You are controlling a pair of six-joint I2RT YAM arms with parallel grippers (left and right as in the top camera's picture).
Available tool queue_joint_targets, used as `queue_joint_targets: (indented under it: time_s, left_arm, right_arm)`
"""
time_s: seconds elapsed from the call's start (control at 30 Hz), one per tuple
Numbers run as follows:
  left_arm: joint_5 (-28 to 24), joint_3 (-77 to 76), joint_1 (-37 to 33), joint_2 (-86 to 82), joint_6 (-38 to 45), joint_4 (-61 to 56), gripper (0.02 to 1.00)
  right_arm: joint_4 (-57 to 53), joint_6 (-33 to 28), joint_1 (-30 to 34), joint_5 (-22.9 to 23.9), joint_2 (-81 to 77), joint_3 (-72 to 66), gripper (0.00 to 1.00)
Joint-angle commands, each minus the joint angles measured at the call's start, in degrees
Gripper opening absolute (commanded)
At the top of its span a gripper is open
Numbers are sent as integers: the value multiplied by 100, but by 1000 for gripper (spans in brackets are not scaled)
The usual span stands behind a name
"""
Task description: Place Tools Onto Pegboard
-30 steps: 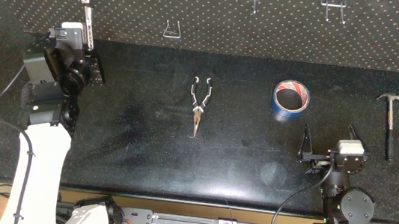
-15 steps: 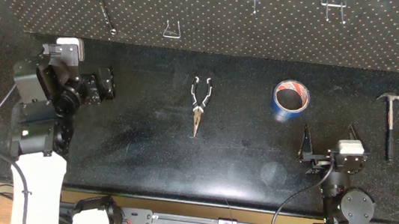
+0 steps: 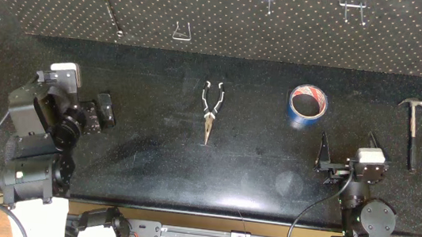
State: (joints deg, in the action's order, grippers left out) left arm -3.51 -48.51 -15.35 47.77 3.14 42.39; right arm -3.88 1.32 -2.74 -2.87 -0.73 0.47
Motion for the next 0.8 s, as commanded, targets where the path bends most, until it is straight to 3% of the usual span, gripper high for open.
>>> queue_joint_targets:
  time_s: [0.03,0.17,0.23,0.3,0.33,0.4,0.6,0.67,0.8]
  left_arm:
    - [-68,-68,-37,-79,-264,-107,996]
    - [-1180,-68,-33,11,-297,-267,996]
    - [-1303,-68,437,282,-297,-442,998]
    - [-1016,-68,1281,490,-297,-621,996]
    - [-361,-68,2184,588,-551,-619,996]
    - [188,-68,2942,656,-1272,-621,996]
    - [697,-68,4358,1460,-2417,-629,996]
    - [970,-68,4677,1902,-3189,-671,996]
    - [925,-68,5031,2424,-3491,-1005,996]
  right_arm:
    - [-17,-57,-31,37,50,-24,947]
    - [-17,-57,-31,37,50,-24,947]
    - [-17,-57,-31,37,50,-24,947]
    - [-17,-57,-31,37,50,-24,947]
    - [-17,-57,-31,37,50,-24,947]
    - [-17,-57,-31,37,50,-24,947]
    - [-17,-57,-31,37,50,-24,947]
    - [-17,-57,-31,37,50,-24,947]
    - [-17,-57,-31,37,50,-24,947]
